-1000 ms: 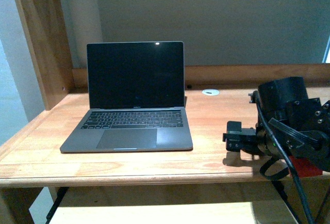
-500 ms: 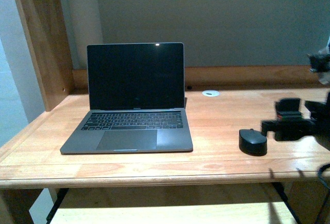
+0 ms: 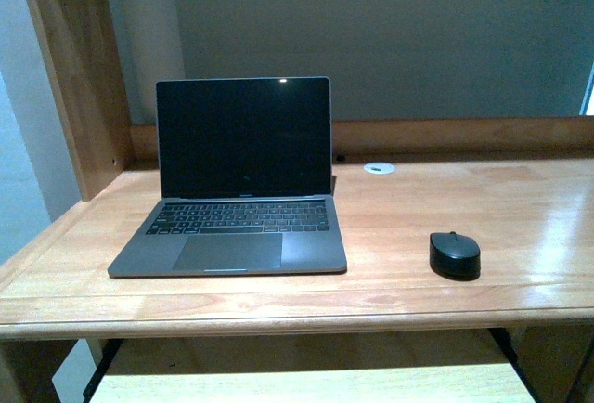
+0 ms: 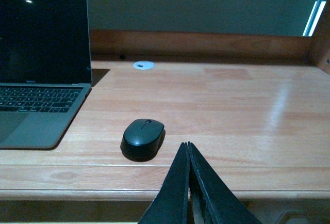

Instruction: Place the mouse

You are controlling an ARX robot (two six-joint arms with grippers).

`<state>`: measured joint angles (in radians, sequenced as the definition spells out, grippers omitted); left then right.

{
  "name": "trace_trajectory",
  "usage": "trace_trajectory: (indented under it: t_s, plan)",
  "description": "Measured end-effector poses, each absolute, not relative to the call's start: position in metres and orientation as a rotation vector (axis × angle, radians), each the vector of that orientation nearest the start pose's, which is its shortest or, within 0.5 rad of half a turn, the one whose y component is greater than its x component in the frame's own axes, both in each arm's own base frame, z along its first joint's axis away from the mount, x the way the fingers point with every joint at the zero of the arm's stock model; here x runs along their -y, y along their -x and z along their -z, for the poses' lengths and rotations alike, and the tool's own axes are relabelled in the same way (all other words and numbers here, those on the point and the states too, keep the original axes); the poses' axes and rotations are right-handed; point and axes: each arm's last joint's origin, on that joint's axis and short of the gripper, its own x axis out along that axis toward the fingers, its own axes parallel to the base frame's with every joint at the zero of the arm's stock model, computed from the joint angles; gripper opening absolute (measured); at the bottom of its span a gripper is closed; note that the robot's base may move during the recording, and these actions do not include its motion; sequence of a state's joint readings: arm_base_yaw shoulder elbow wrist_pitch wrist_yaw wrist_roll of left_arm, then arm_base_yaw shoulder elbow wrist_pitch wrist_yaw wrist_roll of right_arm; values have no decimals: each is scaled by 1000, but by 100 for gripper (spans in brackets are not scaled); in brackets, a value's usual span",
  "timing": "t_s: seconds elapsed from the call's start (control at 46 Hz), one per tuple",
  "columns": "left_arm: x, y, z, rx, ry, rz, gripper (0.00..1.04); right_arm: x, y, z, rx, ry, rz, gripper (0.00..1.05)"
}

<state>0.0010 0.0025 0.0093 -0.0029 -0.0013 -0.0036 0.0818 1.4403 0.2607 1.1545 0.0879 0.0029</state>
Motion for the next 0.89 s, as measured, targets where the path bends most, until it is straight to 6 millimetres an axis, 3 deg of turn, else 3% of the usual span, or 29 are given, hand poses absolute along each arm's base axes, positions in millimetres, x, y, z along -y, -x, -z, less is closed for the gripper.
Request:
trace_trajectory:
  t_s: [0.304,0.891]
  plan:
    - [0,-97,-166,4,4,-2,98,2,-187,-161,-18,-2,18,2]
    - [0,-97,-166,4,4,-2,98,0,-149,-163,-11,-2,-1,2]
